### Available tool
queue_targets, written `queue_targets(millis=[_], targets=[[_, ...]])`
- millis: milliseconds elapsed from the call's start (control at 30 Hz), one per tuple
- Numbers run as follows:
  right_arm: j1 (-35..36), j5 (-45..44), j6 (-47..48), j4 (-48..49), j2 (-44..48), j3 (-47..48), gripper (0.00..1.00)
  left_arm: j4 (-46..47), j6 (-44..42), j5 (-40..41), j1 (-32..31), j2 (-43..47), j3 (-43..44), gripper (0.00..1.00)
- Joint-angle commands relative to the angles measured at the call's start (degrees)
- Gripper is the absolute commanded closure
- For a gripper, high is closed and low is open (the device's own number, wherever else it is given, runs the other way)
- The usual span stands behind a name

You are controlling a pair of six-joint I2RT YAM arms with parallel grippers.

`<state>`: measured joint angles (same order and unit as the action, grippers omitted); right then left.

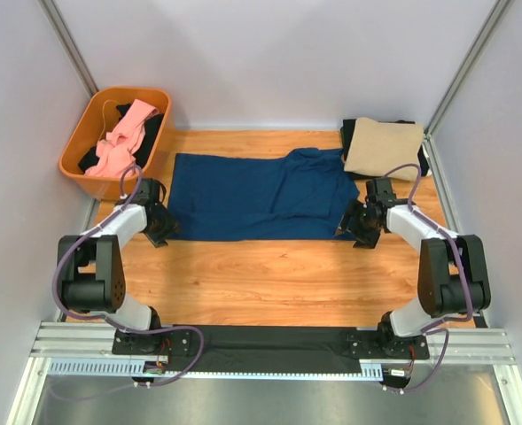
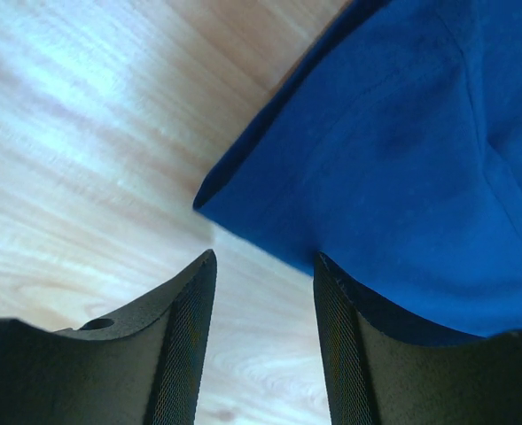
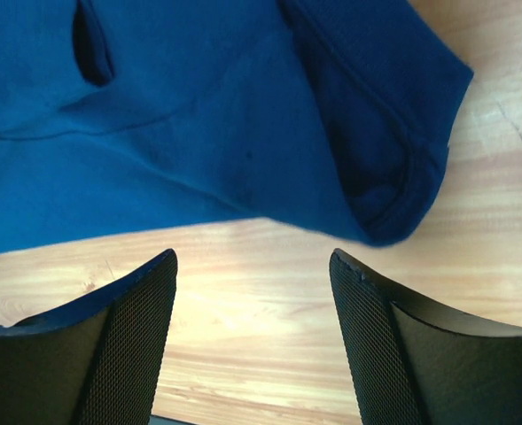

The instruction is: Fold and stack the t-shirts

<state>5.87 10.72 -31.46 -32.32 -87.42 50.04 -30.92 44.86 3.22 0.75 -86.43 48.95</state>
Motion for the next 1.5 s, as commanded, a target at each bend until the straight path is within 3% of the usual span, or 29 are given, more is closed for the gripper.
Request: queue_targets(millis=[0,100,200,267,300,333,367,400,433,467,700,767,900,933,1033,1200,1467], targets=[[-1.21,0.00,-0.27,5.06,-2.66,0.85,0.29,3.93,1.46,0.20,0.13,-2.33,1.24,0.45],[-2.09,-1.13,-0.35,6.73,-5.29,1.11,0.31,5.07,1.81,1.26,0.21,-4.88,1.24,0.47],[-2.44,-4.21,-0.44,6.83,-7.50,2.34,0.35,6.74,1.90,1.79,0.21,-7.16,1.76,0.60],[-2.44,-6.23,-0.62,7.26,-8.38,3.04,0.43,7.01,1.98,2.40,0.13,-8.57,2.90,0.62],[-2.53,-6.67,-0.62,7.44,-9.08,3.39,0.47,6.92,1.98,2.49,0.12,-8.92,3.52,0.71],[-2.53,-7.03,-0.62,7.62,-9.52,3.57,0.52,6.92,1.98,2.49,0.21,-9.89,4.04,0.78],[-2.53,-7.12,-0.44,7.79,-9.87,4.44,0.74,7.01,1.81,2.14,0.13,-10.50,5.35,0.87],[-2.44,-7.03,0.08,7.88,-10.31,5.06,0.82,7.10,1.55,1.62,0.12,-10.95,6.06,0.99],[-2.53,-6.86,0.26,7.27,-10.40,5.85,0.97,6.58,1.46,0.74,0.12,-11.30,6.85,1.00],[-2.44,-6.77,0.52,6.22,-10.41,8.47,1.00,6.05,1.54,0.47,0.12,-11.04,8.52,1.00],[-2.44,-8.43,3.07,-7.57,-2.60,27.36,1.00,-7.30,1.11,2.13,0.12,1.84,21.09,1.00],[-2.53,-10.62,2.99,-10.66,2.74,27.66,1.00,-10.30,0.75,4.85,0.39,5.91,21.45,1.00],[-3.06,-11.69,0.71,-10.58,9.54,16.17,1.00,-12.59,0.49,6.44,1.26,15.39,14.44,1.00],[-3.06,-11.51,-0.26,-8.75,10.33,8.74,1.00,-12.33,1.36,5.75,1.79,16.72,11.98,1.00],[-3.06,-5.02,-5.17,-4.01,13.23,-3.93,1.00,-11.80,2.59,3.20,2.85,21.91,-0.21,1.00],[-3.14,-4.91,-10.28,-2.57,21.57,-14.35,1.00,-13.55,4.00,2.74,3.20,29.90,-9.39,1.00],[-3.14,-6.24,-13.45,-9.07,34.76,-18.92,0.68,-17.34,6.11,-0.32,5.75,36.42,-16.07,0.99]])
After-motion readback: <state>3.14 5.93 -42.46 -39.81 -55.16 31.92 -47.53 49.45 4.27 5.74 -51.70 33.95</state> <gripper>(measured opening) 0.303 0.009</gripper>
